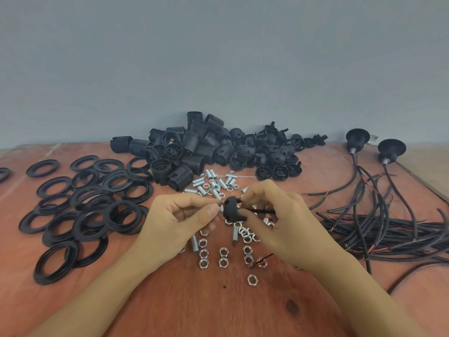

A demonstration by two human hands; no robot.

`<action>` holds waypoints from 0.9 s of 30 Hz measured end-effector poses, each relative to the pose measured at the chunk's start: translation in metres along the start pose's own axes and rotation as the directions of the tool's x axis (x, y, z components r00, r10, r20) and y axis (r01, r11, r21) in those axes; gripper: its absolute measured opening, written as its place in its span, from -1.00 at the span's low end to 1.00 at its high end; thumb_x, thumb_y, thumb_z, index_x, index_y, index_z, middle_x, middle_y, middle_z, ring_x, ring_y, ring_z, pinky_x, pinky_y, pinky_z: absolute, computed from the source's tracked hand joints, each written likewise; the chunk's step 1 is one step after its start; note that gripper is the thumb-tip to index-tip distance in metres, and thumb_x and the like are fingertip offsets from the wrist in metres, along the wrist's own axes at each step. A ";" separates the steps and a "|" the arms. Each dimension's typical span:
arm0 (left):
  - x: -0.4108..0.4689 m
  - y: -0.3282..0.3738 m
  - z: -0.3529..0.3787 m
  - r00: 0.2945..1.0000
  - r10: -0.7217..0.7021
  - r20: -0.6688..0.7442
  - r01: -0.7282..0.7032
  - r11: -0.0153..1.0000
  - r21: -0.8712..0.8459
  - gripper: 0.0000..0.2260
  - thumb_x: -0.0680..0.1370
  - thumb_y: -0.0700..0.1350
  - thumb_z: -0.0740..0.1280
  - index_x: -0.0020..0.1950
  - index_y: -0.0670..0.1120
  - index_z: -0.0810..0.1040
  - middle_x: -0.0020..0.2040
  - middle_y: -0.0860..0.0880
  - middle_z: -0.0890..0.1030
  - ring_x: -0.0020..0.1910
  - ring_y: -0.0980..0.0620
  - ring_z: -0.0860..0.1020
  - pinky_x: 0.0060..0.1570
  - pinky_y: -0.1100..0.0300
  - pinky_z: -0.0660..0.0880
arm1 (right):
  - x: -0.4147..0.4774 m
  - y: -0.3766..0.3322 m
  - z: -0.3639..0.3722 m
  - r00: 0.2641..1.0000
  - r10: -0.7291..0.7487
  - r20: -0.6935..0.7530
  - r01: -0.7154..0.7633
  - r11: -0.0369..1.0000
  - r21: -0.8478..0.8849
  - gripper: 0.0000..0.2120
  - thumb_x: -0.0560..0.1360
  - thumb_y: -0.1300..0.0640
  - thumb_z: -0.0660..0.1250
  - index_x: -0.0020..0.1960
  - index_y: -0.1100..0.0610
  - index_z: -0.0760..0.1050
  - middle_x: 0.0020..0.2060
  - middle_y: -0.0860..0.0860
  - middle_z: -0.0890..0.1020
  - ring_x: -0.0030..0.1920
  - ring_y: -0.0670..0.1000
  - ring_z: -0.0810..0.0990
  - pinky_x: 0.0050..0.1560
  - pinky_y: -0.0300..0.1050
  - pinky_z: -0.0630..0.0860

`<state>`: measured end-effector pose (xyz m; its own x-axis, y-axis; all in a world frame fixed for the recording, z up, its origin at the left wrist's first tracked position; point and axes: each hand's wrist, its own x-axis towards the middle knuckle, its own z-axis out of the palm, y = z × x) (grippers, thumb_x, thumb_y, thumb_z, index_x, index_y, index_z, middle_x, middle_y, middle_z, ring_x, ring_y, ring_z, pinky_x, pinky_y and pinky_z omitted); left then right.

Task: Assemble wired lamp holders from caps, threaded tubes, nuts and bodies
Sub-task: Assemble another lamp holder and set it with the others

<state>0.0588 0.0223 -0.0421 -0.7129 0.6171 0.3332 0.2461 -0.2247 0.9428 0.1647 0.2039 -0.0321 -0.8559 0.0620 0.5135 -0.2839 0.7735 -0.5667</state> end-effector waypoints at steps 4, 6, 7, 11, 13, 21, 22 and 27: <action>0.004 0.000 -0.004 0.993 -0.003 -0.115 -0.006 0.997 -0.081 -0.85 0.40 -0.12 0.41 -0.10 -0.05 0.74 -0.29 -0.10 0.68 -0.35 0.07 0.61 -0.30 0.30 0.55 | 0.003 0.007 -0.006 0.997 -0.006 -0.080 -0.011 0.977 -0.211 -0.76 0.57 -0.21 0.12 0.11 -0.09 0.35 -0.34 -0.18 0.54 -0.38 -0.13 0.49 -0.37 -0.17 0.40; 0.005 0.000 -0.006 0.991 0.019 -0.129 -0.024 0.999 -0.037 -0.87 0.40 -0.12 0.42 -0.11 -0.05 0.74 -0.27 -0.09 0.69 -0.34 0.07 0.62 -0.29 0.30 0.56 | 0.004 0.012 -0.007 0.994 -0.010 -0.109 -0.012 0.979 -0.205 -0.79 0.63 -0.08 0.07 0.16 -0.01 0.35 -0.45 -0.12 0.47 -0.43 -0.08 0.43 -0.35 -0.18 0.29; 0.004 -0.001 -0.007 0.991 0.061 -0.117 -0.055 0.997 0.054 -0.88 0.41 -0.14 0.43 -0.11 -0.03 0.74 -0.25 -0.07 0.70 -0.33 0.08 0.63 -0.27 0.30 0.57 | 0.004 0.013 -0.007 0.992 -0.019 -0.126 -0.006 0.980 -0.198 -0.82 0.64 -0.02 0.08 0.19 0.00 0.35 -0.46 -0.11 0.45 -0.42 -0.07 0.43 -0.31 -0.20 0.29; 0.004 0.000 -0.012 0.948 0.316 0.037 -0.290 0.809 0.511 -0.90 0.47 -0.11 0.44 -0.03 -0.02 0.68 -0.15 0.13 0.70 -0.15 0.18 0.66 -0.11 0.33 0.55 | 0.004 0.012 -0.009 0.988 -0.064 -0.139 0.040 0.984 -0.174 -0.79 0.63 0.02 0.11 0.26 -0.06 0.30 -0.37 -0.18 0.41 -0.29 -0.11 0.45 -0.13 -0.24 0.33; 0.005 0.002 -0.017 0.919 0.385 0.083 -0.366 0.754 0.545 -0.88 0.45 -0.13 0.47 -0.02 -0.06 0.67 -0.10 0.11 0.69 -0.10 0.18 0.65 -0.06 0.29 0.55 | 0.004 0.013 -0.013 0.990 -0.069 -0.125 0.051 0.989 -0.139 -0.78 0.63 0.01 0.11 0.27 -0.08 0.30 -0.36 -0.18 0.43 -0.28 -0.11 0.45 -0.15 -0.27 0.34; -0.001 0.001 -0.010 0.820 0.461 0.338 -0.537 0.421 0.731 -0.78 0.53 0.00 0.38 0.05 -0.09 0.68 -0.13 0.09 0.67 -0.20 0.17 0.57 -0.14 0.23 0.50 | -0.001 0.001 -0.002 0.995 -0.102 -0.008 0.101 0.987 -0.124 -0.74 0.63 0.11 0.17 0.31 0.07 0.41 -0.32 -0.26 0.37 -0.23 -0.24 0.40 -0.16 -0.35 0.27; -0.001 0.002 -0.008 0.804 0.495 0.330 -0.545 0.390 0.742 -0.77 0.54 -0.02 0.37 0.09 -0.11 0.67 -0.11 0.09 0.68 -0.20 0.15 0.58 -0.14 0.22 0.51 | 0.000 0.000 -0.002 0.994 -0.108 -0.031 0.102 0.982 -0.159 -0.74 0.64 0.12 0.16 0.30 0.08 0.43 -0.31 -0.29 0.36 -0.24 -0.26 0.39 -0.17 -0.37 0.27; 0.000 0.009 -0.011 0.705 0.642 0.301 -0.574 0.269 0.773 -0.83 0.57 -0.14 0.38 0.14 -0.14 0.63 -0.04 -0.01 0.69 -0.18 0.03 0.64 -0.19 0.09 0.58 | 0.006 0.012 -0.015 0.950 0.105 -0.294 -0.185 0.948 -0.259 -0.75 0.64 0.00 0.06 0.18 0.03 0.45 -0.52 -0.10 0.41 -0.50 -0.07 0.39 -0.45 -0.07 0.34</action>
<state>0.0540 0.0118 -0.0338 -0.1473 0.5178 0.8427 0.9833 0.1684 0.0684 0.1624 0.2230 -0.0256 -0.7161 0.3256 0.6174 0.0014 0.8852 -0.4652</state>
